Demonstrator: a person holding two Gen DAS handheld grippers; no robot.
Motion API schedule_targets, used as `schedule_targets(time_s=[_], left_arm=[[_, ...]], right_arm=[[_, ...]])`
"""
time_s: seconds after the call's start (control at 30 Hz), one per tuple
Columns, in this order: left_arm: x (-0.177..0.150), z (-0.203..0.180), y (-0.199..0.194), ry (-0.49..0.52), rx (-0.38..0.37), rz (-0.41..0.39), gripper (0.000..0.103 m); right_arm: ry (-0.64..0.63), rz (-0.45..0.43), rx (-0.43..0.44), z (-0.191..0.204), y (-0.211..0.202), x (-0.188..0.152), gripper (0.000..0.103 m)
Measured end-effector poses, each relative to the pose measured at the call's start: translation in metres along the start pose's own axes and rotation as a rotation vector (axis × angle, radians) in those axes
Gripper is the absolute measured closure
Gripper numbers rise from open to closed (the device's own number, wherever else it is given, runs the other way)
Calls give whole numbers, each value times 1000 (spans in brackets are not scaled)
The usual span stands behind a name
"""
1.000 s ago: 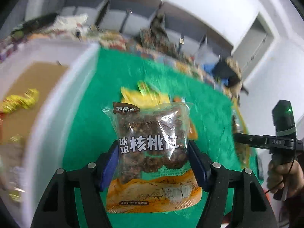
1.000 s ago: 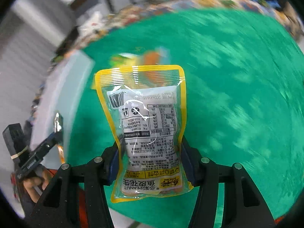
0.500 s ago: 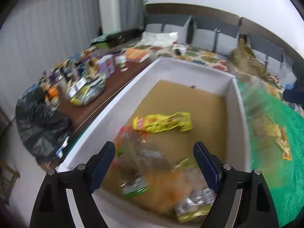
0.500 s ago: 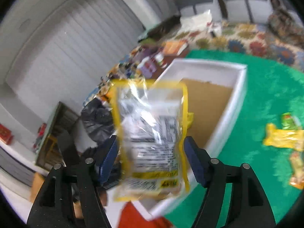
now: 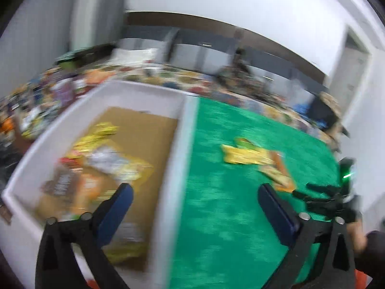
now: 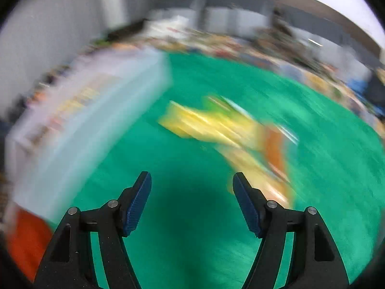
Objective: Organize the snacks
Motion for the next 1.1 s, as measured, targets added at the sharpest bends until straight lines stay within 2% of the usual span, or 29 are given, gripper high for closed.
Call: schedule_targets(time_s=[0.03,0.1,0.17,0.23,0.3,0.4,0.5,0.6,0.73,0.87,1.1], left_arm=[[2,-19,9,20,-29,8,0],[-3,-56,36,66,-75,57,0],[-13,-89,75,104,-98,133,0],[-24,-115,120,128,-98,216,0],[-32,-131,154,148,-89,266,0],[-35,-144,195,159,-56,292,0],[-32,-143,219,154,-26,287,0],[-32,-138,236,161,-3,294,0],[-37,-136,237,207,55,256,0],[-38,-136,239,208,50,258,0],[-38,-136,239,208,50,259,0]], right_arm=[[47,14,-70,-45,2,-17,29],[139,28,-152,-109,1,-40,29],[205,11,-218,-155,-6,-54,29],[243,-12,-272,-187,-9,-57,29],[274,-24,-292,-209,-8,-60,29],[298,-43,-293,-220,-7,-61,29],[316,-50,-282,-225,-1,-66,29],[340,-90,-268,-232,-1,-70,23],[344,-88,-271,-233,0,-68,21],[355,-86,-278,-234,-1,-69,17],[355,-85,-281,-235,0,-69,17]])
Point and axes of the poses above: each gripper's, at about its wrist camera, not at the fingertips, and y roughly the way its jaws point, z to its left, x to its top, the point moved 5 cm from there along y, roughly the way its jaws point, and after that the axes turned 15 degrees about y, right-handed, at the moved point
